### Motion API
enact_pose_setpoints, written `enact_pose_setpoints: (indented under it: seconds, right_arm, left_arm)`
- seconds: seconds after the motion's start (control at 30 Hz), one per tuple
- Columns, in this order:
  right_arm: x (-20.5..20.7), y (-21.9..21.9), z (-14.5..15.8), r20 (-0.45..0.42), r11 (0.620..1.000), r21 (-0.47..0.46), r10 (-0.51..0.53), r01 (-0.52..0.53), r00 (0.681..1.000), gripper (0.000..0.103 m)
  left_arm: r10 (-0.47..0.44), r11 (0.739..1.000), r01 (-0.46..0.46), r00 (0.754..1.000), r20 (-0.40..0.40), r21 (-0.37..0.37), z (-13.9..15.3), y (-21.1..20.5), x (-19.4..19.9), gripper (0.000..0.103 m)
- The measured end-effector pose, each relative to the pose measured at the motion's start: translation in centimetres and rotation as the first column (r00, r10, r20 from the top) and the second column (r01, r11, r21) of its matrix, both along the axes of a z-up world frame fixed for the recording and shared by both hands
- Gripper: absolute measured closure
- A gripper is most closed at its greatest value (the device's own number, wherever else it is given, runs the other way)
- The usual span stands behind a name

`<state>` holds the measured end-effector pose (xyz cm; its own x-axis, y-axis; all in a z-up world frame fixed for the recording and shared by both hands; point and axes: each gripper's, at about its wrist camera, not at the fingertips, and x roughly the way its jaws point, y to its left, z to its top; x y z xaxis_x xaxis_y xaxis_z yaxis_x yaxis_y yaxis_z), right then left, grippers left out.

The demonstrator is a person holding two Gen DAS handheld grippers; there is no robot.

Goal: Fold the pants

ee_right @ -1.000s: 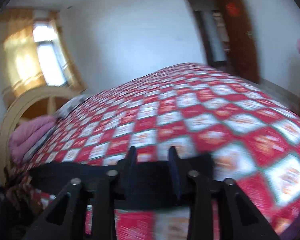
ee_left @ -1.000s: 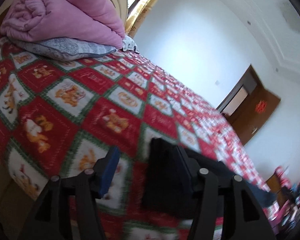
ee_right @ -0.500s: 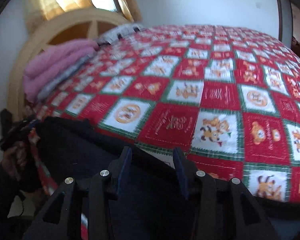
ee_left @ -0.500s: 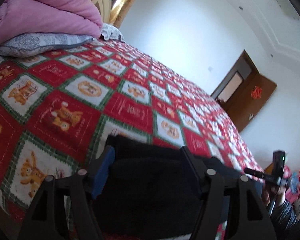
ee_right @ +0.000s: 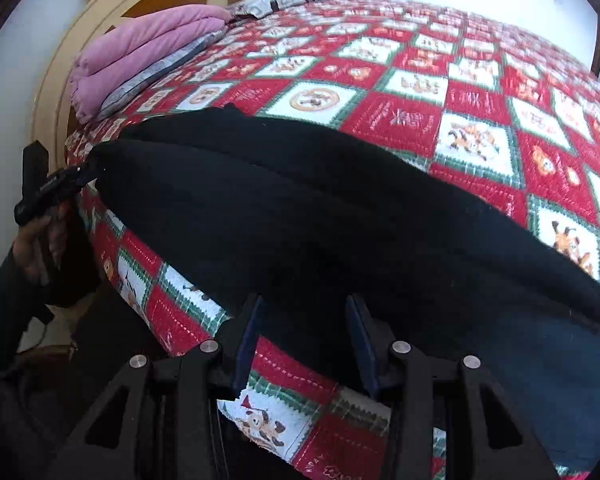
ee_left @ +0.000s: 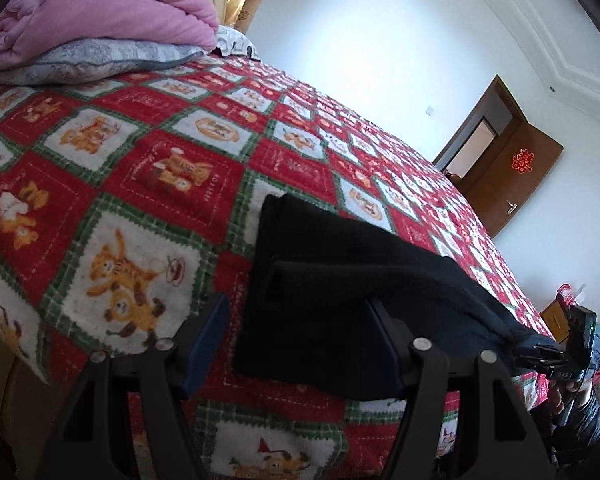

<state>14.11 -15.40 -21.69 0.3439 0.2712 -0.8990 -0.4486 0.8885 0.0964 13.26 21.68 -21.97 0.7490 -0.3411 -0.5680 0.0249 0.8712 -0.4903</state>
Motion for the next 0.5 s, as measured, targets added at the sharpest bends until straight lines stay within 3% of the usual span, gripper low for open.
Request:
enact_pose_setpoints:
  seconds: [0.2, 0.27, 0.4, 0.5]
  right_arm:
    - [0.6, 2.8, 1.8, 0.146, 0.999, 0.001, 0.046, -0.047, 0.988, 0.058]
    - [0.8, 4.6, 1.4, 0.199, 0.993, -0.066, 0.111, -0.099, 0.974, 0.058]
    - [1.6, 7.0, -1.1, 0.190, 0.976, -0.164, 0.177, -0.146, 0.966, 0.058]
    - [1.0, 7.6, -2.1, 0.190, 0.965, -0.209, 0.197, -0.156, 0.962, 0.075]
  left_arm:
    - [0.029, 1.000, -0.029, 0.999, 0.028, 0.002, 1.4, 0.6, -0.8, 0.034]
    - [0.032, 0.999, -0.031, 0.999, 0.016, -0.003, 1.1, 0.7, -0.8, 0.034]
    - [0.055, 0.999, -0.055, 0.998, -0.008, 0.000, 0.1, 1.3, -0.8, 0.034]
    - [0.084, 0.996, -0.084, 0.996, -0.019, -0.024, -0.4, 2.3, -0.9, 0.034]
